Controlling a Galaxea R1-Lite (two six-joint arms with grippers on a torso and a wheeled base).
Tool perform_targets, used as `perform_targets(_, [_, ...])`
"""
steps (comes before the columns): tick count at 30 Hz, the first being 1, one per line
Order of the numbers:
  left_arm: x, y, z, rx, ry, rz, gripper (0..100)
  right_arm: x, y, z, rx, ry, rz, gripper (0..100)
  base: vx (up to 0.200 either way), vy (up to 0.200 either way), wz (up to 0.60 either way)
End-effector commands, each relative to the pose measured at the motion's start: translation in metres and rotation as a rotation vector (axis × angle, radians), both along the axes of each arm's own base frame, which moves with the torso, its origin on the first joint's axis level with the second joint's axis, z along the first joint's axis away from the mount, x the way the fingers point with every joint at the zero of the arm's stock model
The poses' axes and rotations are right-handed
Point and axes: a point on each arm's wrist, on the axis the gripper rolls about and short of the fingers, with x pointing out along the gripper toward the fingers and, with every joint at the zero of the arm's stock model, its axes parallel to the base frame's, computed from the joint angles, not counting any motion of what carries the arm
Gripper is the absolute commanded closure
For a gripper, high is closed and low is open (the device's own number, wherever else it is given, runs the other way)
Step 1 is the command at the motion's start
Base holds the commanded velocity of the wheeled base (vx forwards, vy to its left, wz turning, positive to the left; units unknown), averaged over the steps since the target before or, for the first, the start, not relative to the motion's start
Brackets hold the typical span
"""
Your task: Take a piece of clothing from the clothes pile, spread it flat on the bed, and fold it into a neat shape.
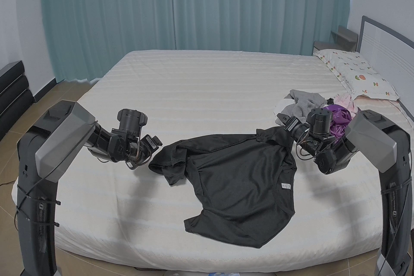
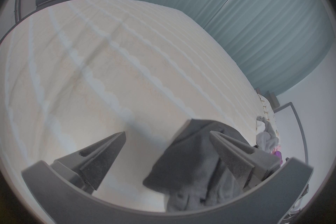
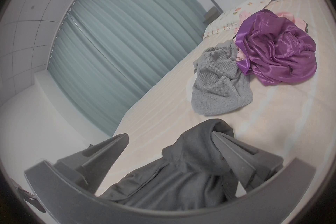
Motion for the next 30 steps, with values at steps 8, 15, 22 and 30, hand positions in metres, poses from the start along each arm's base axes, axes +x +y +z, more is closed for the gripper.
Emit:
perform_targets(8, [-0.058, -0.015, 0.054, -0.08, 0.001, -0.111, 0, -0.074, -0.026, 0.061, 0.067, 0.002, 0.145, 0, 0.0, 0.0, 0.0])
perform_targets(15, [-0.054, -0.027, 0.044, -0.078, 0.015, -0.138, 0, -0.117, -0.033, 0.051, 0.059, 0.1, 0.145, 0, 0.0, 0.0, 0.0])
perform_targets(22, [-0.043, -0.052, 0.022, -0.077, 0.035, -0.185, 0, -0.135, -0.034, 0.043, 0.076, 0.116, 0.138, 0, 0.0, 0.0, 0.0])
perform_targets(30, [-0.042, -0.079, 0.016, -0.069, 0.023, -0.238, 0, -0.149, -0.024, 0.032, 0.15, 0.185, 0.147, 0, 0.0, 0.0, 0.0])
